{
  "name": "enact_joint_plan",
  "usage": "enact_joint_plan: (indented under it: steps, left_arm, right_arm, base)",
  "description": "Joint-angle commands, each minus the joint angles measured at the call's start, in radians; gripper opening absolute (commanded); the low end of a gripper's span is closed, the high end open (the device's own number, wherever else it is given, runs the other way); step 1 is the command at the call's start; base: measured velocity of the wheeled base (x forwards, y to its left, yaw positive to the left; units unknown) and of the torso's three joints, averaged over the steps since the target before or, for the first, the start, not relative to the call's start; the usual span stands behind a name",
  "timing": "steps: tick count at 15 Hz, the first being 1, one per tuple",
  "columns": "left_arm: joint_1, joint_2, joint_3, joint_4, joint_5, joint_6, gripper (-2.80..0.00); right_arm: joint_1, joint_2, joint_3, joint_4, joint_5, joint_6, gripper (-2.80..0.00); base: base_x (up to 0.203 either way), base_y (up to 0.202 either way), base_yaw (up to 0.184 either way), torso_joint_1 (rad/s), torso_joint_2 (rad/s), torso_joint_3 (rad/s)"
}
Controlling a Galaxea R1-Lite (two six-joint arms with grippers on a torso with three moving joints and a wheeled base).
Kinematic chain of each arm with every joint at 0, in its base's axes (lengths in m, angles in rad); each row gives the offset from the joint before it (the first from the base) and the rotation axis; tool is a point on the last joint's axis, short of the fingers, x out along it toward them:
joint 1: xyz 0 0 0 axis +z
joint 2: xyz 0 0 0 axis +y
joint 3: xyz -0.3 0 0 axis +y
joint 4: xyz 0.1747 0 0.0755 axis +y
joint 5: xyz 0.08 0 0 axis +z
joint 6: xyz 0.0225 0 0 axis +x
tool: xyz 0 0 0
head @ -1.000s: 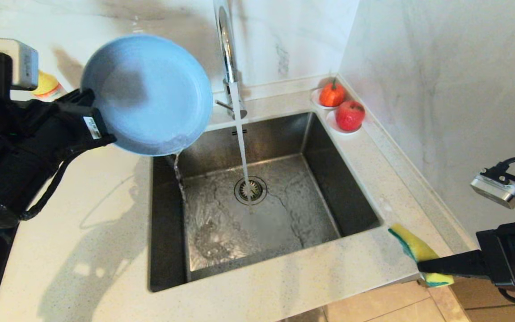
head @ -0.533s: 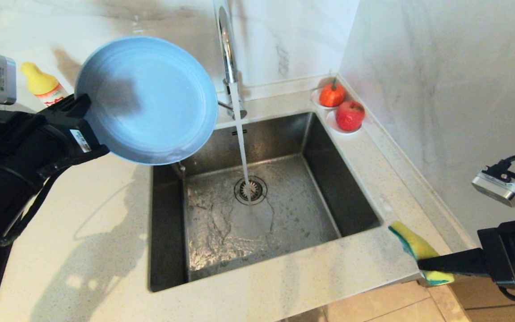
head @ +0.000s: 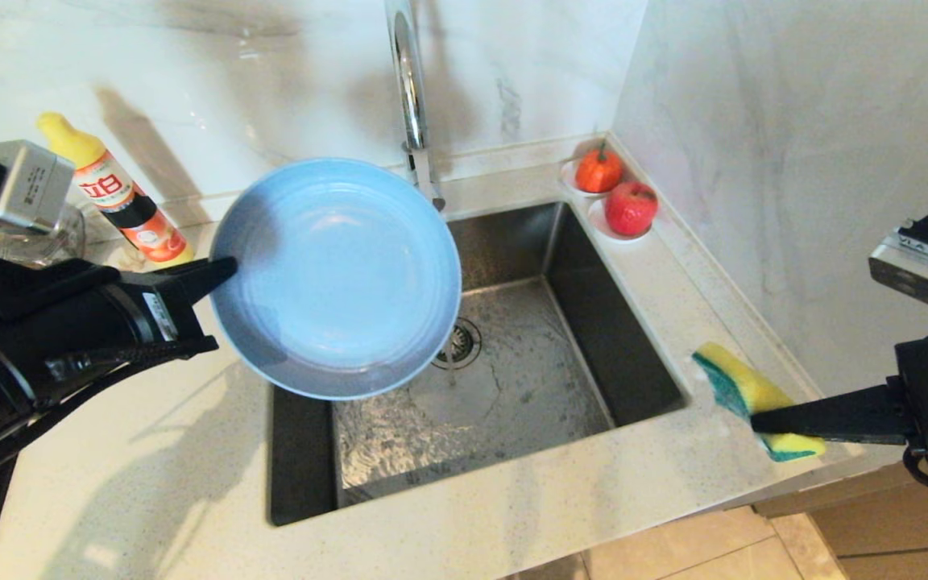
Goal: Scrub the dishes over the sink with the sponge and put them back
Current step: Wipe the plate
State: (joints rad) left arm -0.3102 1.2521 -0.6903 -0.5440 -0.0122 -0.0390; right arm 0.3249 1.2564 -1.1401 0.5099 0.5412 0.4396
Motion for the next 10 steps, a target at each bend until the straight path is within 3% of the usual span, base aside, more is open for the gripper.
enact_joint_plan:
  steps: [1, 5, 8, 10]
  left_arm:
    - [-0.039, -0.047, -0.016, 0.117, -0.074, -0.021, -2.8]
    - [-0.152, 0.017, -0.009, 0.113, -0.052, -0.013, -2.8]
    - [-0.263, 0.139, -0.032, 0.065, 0.101, -0.013, -2.8]
    - [-0.301, 0.211, -0.044, -0.067, 0.169, -0.012, -2.8]
  right_arm:
    - [0.049, 0.012, -0.081, 0.028, 0.027, 0.003, -2.8]
    - [0.169, 0.035, -0.186, 0.059, 0.031, 0.007, -2.8]
    - [0.189, 0.087, -0.258, 0.063, 0.032, 0.007, -2.8]
    - [0.221, 0.127, -0.287, 0.071, 0.032, 0.007, -2.8]
  base:
    - [0.0, 0.0, 0.0, 0.0, 0.0, 0.0]
    - [0.0, 0.0, 0.0, 0.0, 0.0, 0.0]
    - [0.0, 0.0, 0.0, 0.0, 0.0, 0.0]
    - [0.0, 0.0, 0.0, 0.0, 0.0, 0.0]
